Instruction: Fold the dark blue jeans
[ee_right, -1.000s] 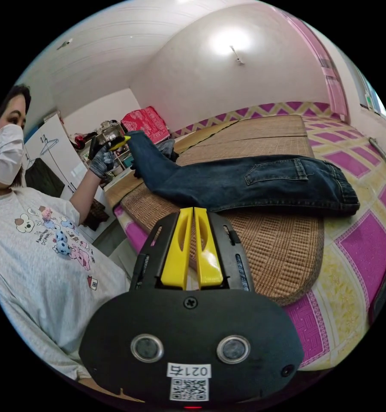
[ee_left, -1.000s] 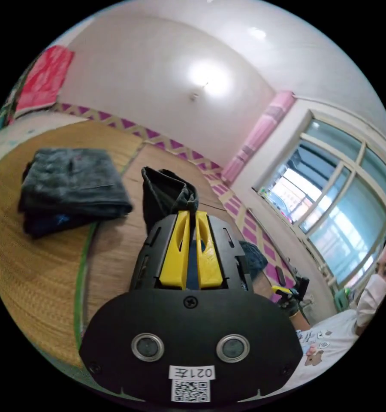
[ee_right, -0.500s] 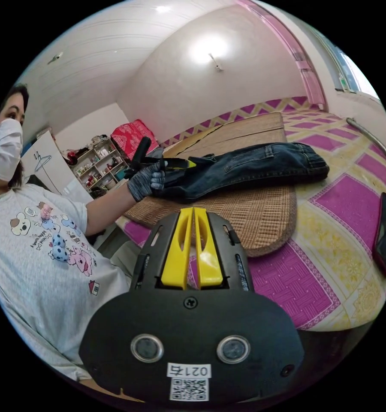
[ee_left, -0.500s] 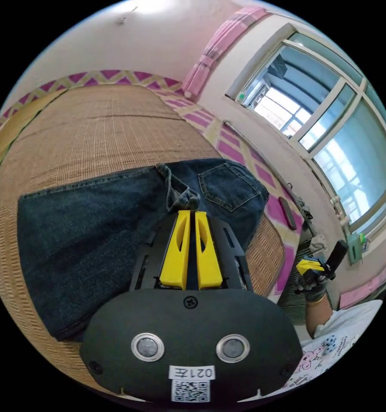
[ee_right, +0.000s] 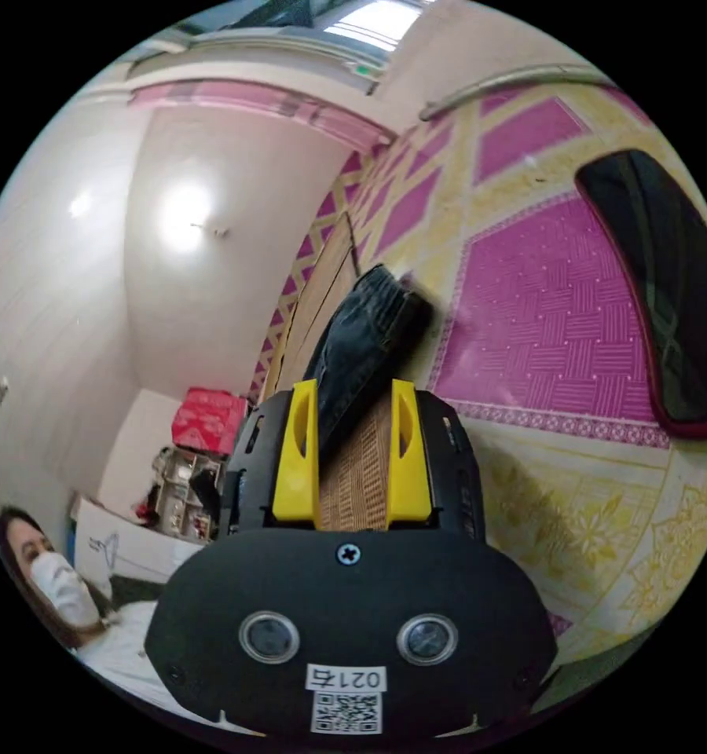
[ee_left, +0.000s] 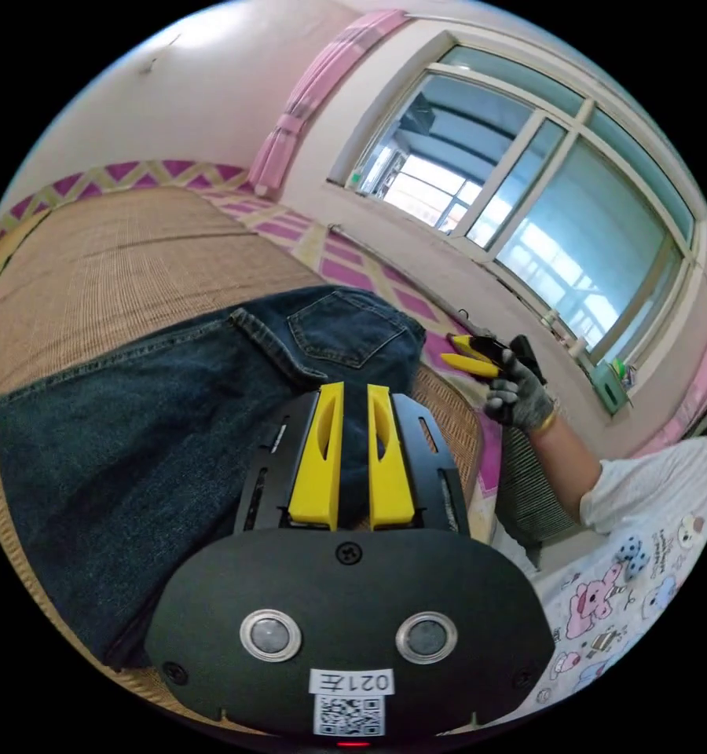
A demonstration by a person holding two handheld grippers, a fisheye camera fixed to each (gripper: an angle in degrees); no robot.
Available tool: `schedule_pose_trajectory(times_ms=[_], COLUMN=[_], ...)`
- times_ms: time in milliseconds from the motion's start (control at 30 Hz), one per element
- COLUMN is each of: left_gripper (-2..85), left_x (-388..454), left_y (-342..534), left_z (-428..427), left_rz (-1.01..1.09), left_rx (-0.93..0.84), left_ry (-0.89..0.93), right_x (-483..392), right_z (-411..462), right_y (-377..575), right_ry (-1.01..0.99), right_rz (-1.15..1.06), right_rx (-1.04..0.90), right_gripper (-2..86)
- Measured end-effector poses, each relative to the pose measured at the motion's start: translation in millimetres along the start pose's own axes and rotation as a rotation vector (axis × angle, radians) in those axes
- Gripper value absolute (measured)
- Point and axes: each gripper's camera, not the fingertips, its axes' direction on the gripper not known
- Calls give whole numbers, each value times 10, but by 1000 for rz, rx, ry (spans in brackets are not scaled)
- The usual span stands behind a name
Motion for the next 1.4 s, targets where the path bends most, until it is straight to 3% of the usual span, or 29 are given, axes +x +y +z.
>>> schedule_pose_trajectory(times_ms=[100,300,600,667,867,1033,1167,1267,1400], left_gripper=[41,12,-9,-10,-10,-10,-10,-10,-10], left_x=[-34,-144,-315,-365,-551,-766,-913,-1009,-1124], left_y=[134,440,698,745,978,1200,1351,1450,1594], left_z=[-142,-465,-757,-818,-1085,-1294,-1521,-1719,-2058], left_rz=[-24,-72,-137,-147,-168,-243,-279,-293,-307], left_rx=[35,97,157,152,145,168,181,183,204], left_ry=[31,22,33,28,-19,-9,-23,-42,-95], right_x=[53,216,-24,-440,-3007,-4567,-4744,-4439,-4483], right_z=[141,373,854,834,1370,2872,4050,4973,4944], right_y=[-165,-461,-757,-765,-128,1265,2216,2851,2964], right_ry=[54,-53,-75,-80,137,251,231,342,291], right_rz=[37,150,115,-8,-665,-1106,-1210,-1249,-1218], right_rx=[29,57,-4,3,-69,-259,-429,-579,-440], right_gripper=[146,136,74,62,53,52,52,51,51])
